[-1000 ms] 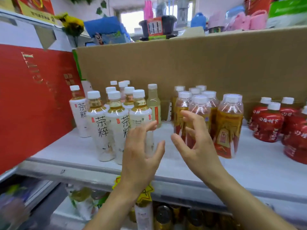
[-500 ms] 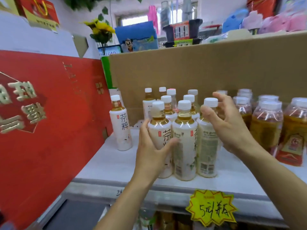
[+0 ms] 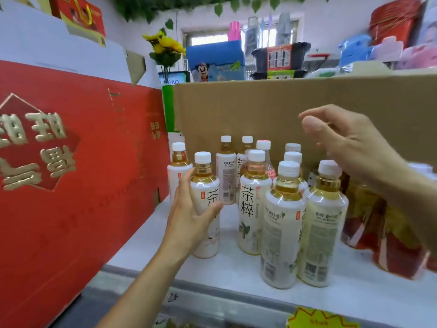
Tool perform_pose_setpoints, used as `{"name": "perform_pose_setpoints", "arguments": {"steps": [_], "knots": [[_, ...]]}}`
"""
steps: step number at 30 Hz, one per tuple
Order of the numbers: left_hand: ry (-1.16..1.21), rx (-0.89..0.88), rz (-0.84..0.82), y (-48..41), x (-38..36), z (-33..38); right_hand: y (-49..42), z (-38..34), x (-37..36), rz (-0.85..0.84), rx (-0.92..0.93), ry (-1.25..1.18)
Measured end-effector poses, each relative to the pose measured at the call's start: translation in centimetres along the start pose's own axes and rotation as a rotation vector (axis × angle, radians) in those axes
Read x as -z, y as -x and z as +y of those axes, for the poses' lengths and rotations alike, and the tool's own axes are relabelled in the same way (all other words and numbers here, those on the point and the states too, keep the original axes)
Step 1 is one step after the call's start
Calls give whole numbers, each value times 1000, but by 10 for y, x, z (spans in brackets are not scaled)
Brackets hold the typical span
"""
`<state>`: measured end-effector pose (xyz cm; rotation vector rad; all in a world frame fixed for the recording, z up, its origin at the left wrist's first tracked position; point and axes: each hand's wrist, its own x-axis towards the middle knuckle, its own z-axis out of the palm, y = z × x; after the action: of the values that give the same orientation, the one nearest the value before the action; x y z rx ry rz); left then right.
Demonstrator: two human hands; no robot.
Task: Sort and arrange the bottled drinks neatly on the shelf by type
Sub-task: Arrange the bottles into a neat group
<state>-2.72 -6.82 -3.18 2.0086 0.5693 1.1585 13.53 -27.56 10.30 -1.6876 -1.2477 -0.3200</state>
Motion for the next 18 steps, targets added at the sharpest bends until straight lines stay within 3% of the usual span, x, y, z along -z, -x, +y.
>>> {"name": "perform_pose_setpoints", "arguments": {"steps": [5, 10, 13, 15, 18], "knots": [[-34, 48, 16, -13, 12, -14, -56, -20, -11, -351, 69, 250], [-20, 45, -103, -26, 27, -18, -107, -16, -44, -739, -38, 458], [-4, 38, -135, -31, 29, -19, -125, -13, -59, -832, -61, 560], [-1, 32, -144, -35, 28, -19, -129, -17, -69, -806, -41, 591], [-47, -53, -49, -39, 28, -23, -133, -31, -86, -799, 6, 548]]}}
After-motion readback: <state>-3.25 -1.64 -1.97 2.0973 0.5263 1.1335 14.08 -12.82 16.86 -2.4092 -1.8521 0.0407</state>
